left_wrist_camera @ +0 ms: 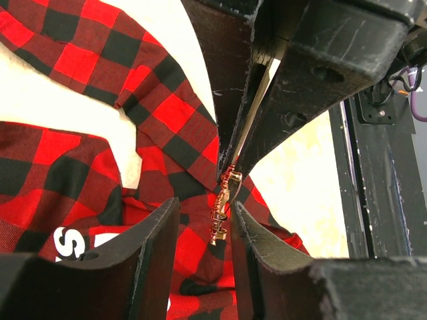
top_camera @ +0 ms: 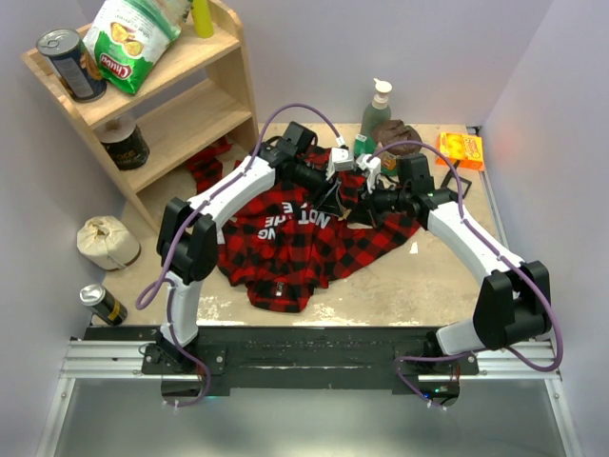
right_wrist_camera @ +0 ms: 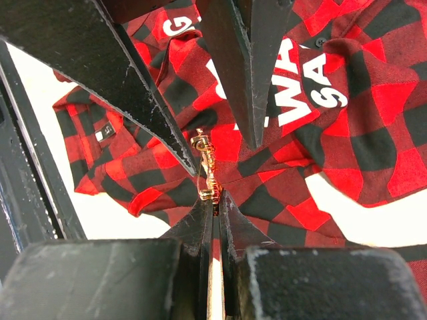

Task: Remove the brooch from the garment
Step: Adjust the brooch.

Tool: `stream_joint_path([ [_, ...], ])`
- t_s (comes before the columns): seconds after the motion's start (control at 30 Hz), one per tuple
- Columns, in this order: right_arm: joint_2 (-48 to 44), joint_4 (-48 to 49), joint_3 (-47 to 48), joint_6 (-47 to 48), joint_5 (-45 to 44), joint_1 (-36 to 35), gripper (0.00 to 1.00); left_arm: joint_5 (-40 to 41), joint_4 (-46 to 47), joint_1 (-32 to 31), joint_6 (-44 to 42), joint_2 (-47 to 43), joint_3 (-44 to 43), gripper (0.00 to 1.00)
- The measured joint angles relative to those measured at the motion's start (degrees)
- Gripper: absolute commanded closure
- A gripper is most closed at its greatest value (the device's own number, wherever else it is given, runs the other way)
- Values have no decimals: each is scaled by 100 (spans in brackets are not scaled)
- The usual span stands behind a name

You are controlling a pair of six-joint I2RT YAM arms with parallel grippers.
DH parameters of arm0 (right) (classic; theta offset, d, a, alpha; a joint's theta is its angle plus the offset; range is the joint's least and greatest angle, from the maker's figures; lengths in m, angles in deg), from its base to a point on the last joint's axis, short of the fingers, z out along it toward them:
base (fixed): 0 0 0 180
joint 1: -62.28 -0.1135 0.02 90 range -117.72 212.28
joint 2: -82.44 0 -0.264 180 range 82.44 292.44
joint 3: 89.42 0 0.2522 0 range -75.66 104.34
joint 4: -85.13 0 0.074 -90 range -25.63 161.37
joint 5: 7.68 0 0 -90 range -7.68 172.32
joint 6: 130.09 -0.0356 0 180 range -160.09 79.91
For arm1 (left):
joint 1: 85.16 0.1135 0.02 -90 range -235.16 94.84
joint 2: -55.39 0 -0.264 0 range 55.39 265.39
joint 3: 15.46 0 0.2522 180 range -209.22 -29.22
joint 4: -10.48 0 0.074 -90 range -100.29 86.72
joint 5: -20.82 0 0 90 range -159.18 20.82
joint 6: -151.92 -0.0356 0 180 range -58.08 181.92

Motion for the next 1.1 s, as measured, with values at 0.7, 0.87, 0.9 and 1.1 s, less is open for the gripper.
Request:
stream_joint_path([
  [0.7,0,-44,13,44,4,22,100,22,39,-9,59,0,0,60],
  [0.87,0,-46,13,50,4,24,100,15,42,-13,96,0,0,56],
  [0.9,0,-48,13,50,4,24,100,15,42,-13,98,0,0,55],
  [1.1,0,-66,13,57,22,24,100,28,61,-15,101,0,0,52],
])
